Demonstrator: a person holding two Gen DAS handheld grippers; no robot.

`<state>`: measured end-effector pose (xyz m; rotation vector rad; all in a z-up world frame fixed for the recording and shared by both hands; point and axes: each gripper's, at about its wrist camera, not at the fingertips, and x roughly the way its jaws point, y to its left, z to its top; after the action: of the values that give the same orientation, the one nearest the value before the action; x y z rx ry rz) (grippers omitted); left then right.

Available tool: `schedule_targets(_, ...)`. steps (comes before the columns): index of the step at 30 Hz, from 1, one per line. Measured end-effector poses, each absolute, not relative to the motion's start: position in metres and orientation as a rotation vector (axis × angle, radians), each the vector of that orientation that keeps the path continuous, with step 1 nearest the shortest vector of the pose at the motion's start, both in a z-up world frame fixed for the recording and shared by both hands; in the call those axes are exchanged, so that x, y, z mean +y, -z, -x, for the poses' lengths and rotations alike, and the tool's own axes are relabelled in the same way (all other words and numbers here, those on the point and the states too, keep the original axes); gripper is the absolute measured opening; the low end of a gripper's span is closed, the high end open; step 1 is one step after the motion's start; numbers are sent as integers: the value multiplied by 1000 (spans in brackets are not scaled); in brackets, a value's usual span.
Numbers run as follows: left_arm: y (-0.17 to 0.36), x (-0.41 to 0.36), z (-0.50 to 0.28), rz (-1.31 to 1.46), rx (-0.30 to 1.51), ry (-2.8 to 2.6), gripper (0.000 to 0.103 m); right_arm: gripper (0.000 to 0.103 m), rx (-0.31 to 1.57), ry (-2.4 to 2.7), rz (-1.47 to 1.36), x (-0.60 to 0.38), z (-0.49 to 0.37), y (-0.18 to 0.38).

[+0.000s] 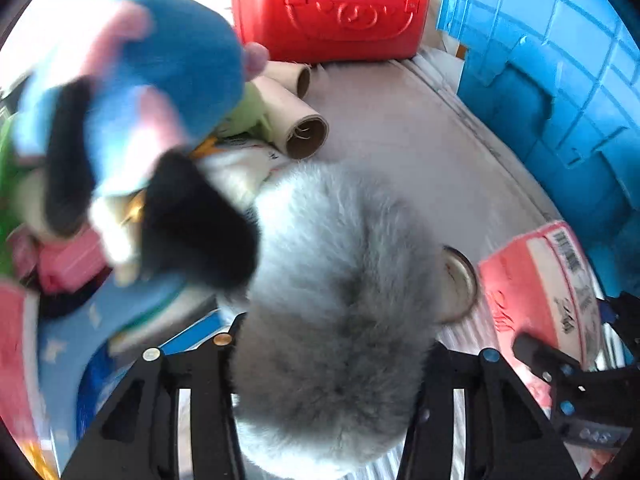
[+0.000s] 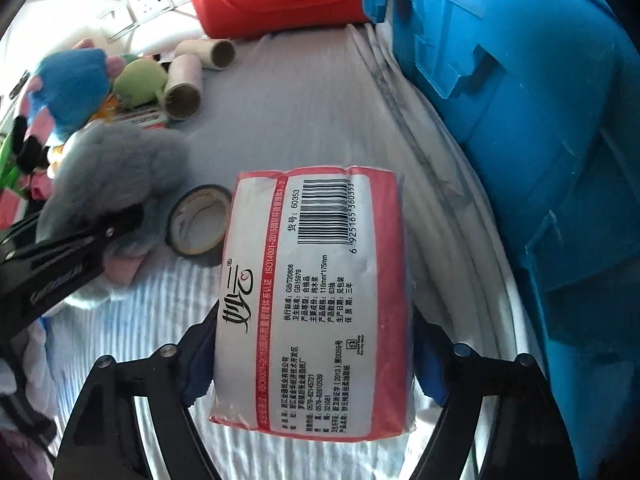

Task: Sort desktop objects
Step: 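Close left tool on grey fluffy plush while right tool lifts tissue pack, then carry grey plush and tissue pack with both tools over the blue crate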

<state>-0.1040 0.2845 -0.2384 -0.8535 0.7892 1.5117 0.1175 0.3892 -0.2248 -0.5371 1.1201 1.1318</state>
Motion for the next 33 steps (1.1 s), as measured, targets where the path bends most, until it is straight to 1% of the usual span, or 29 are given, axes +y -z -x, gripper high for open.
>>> schedule_targets(5,205,235,97,828,724,-1566,44,80,1047,-1186,528,373,-99,196)
schedule_targets(12,141,163,94,781,608,-1702,45,80,939,-1318,450,346,-78,132)
schedule_targets(19,80,93,83,689,500,-1862,45,80,780,-1471,390,315,-47,68)
schedule_targets(24,49,47,74,635,459,-1903,45,80,687,-1508,333,272,-30,28)
schedule_targets(33,13,-25,49,521,364,-1890,45,80,573,-1428,296,193,-7,-17)
